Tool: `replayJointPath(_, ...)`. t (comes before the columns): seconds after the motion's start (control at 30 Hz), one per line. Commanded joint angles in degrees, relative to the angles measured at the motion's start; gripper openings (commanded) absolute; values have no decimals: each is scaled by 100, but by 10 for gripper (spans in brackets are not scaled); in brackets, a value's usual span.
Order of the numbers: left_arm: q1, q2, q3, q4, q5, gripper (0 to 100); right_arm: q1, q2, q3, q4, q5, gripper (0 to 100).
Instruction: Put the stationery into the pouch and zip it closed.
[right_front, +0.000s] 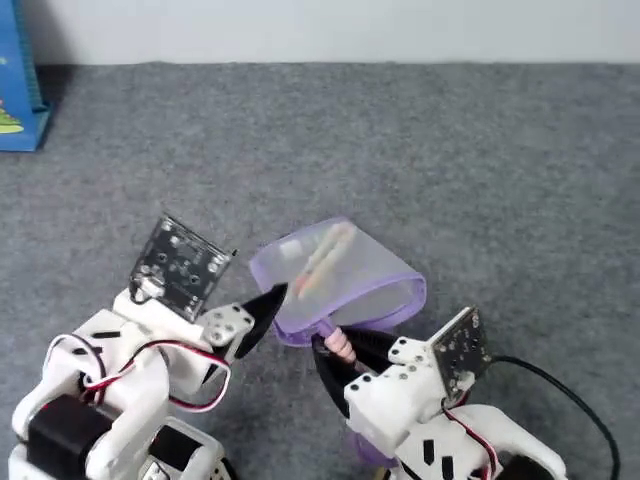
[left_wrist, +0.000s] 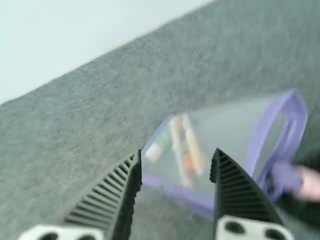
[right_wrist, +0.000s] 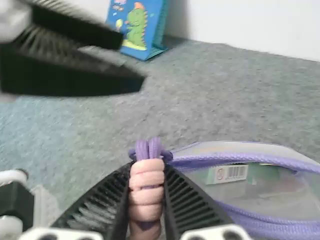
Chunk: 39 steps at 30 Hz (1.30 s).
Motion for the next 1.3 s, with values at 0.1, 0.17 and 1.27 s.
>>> replayJointPath(0.1, -18, 35, 171, 466, -905, 221, 180, -48, -53, -497, -264, 8)
replayJointPath(0.17, -44, 35, 286, 492, -985, 246, 189, -48, -53, -567, -281, 8)
replayJointPath(1.27, 369, -457, 2668, -2171, -229, 280, 769, -48, -53, -664, -589, 8)
